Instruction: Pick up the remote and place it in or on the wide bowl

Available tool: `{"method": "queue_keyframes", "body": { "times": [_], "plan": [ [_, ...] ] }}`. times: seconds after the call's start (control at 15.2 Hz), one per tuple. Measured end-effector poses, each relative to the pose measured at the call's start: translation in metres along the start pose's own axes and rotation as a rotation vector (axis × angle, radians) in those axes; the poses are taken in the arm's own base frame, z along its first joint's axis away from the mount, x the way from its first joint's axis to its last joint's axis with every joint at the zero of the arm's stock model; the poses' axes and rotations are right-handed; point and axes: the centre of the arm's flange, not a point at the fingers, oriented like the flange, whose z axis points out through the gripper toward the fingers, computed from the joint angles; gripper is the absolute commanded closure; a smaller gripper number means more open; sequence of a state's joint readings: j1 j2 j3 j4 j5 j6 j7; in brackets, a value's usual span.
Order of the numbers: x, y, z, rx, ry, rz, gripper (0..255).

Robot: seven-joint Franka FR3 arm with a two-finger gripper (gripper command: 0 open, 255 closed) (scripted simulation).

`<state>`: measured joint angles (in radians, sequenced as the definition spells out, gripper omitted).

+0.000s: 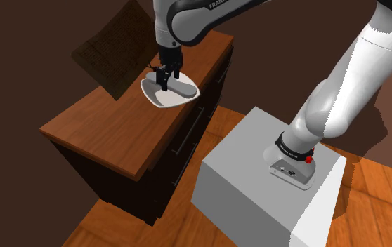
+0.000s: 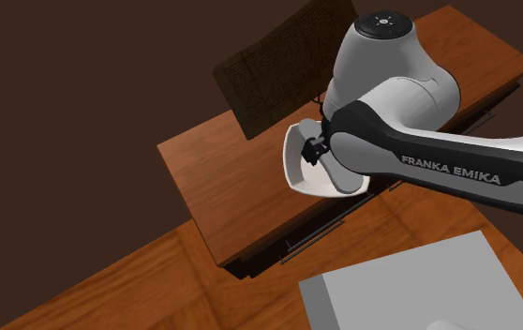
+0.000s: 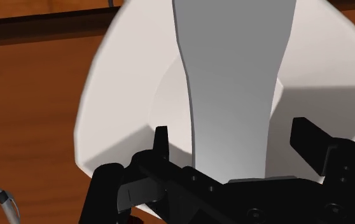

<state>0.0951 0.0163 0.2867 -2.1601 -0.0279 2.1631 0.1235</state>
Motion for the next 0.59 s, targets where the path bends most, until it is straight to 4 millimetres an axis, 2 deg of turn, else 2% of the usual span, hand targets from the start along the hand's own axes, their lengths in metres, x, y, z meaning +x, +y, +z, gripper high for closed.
{"method": "queue_keyframes", "body": {
  "times": [0.2,0.59],
  "plan": [
    [-0.001,0.000,-0.035,0.000,0.001,0.000,0],
    [0.000,0.000,-0.045,0.000,0.000,0.000,0]
  ]
}}
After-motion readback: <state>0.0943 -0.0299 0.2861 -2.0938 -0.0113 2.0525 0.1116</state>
